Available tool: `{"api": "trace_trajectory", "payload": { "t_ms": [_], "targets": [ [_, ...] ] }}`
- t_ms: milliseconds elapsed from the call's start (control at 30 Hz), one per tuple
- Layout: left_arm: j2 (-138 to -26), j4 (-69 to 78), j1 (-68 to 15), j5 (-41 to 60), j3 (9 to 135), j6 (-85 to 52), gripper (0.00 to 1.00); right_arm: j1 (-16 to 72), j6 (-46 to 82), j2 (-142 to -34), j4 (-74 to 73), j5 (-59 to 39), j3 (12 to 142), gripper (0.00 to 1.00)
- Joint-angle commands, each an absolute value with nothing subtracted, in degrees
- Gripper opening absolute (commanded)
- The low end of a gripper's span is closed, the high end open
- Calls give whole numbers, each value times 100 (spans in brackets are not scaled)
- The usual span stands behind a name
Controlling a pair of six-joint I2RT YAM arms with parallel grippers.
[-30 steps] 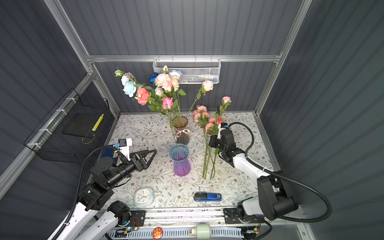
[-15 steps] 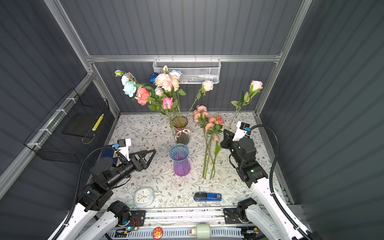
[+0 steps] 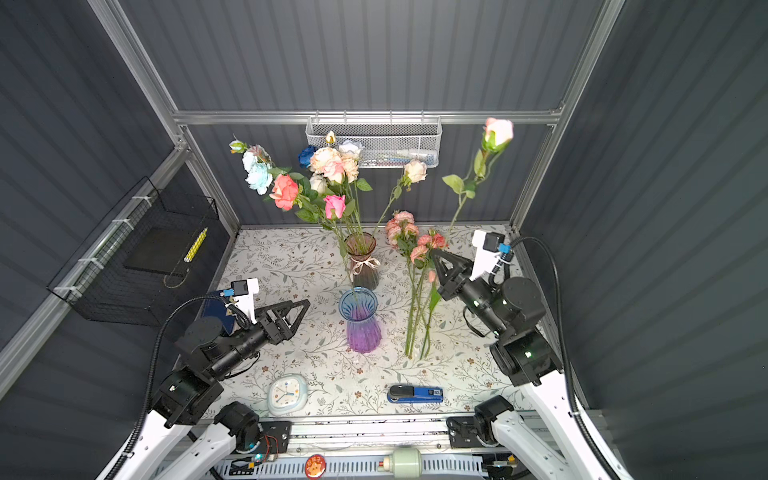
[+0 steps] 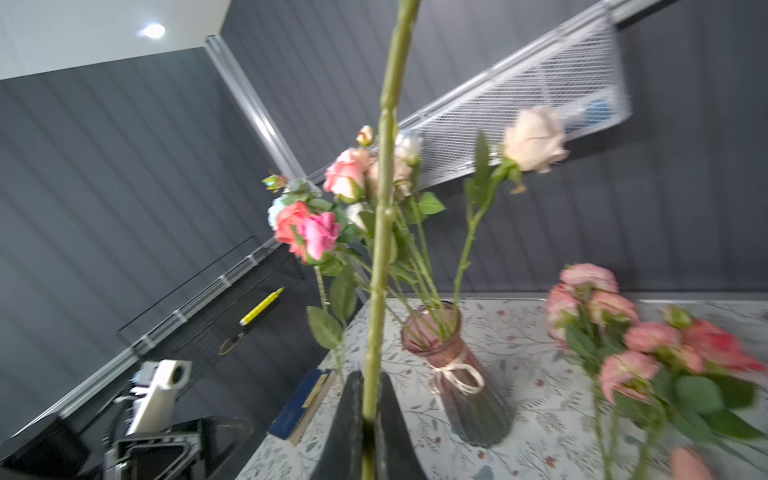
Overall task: Arrange the flowers into the vase
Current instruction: 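Carry the pink rose over the pink vase and lower its stem in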
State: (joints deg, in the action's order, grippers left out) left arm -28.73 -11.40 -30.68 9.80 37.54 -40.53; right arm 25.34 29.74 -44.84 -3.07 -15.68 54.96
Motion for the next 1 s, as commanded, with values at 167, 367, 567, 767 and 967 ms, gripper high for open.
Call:
{"api": "trace_trajectory", "payload": {
  "t_ms": [167,367,567,767,967],
  "targets": [
    [-2756,-1271,-3093,931,4003,-3902,100,4401,1507,-6087,-602,-1309,7213,0],
    [-2655,-1378,-3093,897,4017,-3885,100,5144,332,-6929,-1706,-299,7277,0],
    [-2596,-1467,-3093,905,4042,-3898,100,5273,-211,-7313,-3107,394,6491,0],
    [-2601,-1424,-3088,905,4007,-3913,100,5325,-378,-7678,-4040,827,5756,0],
    [-2628,-1355,-3092,923,3948,-3937,100,5474,-197,-7706,-4229,1093,5133,8]
  ]
}}
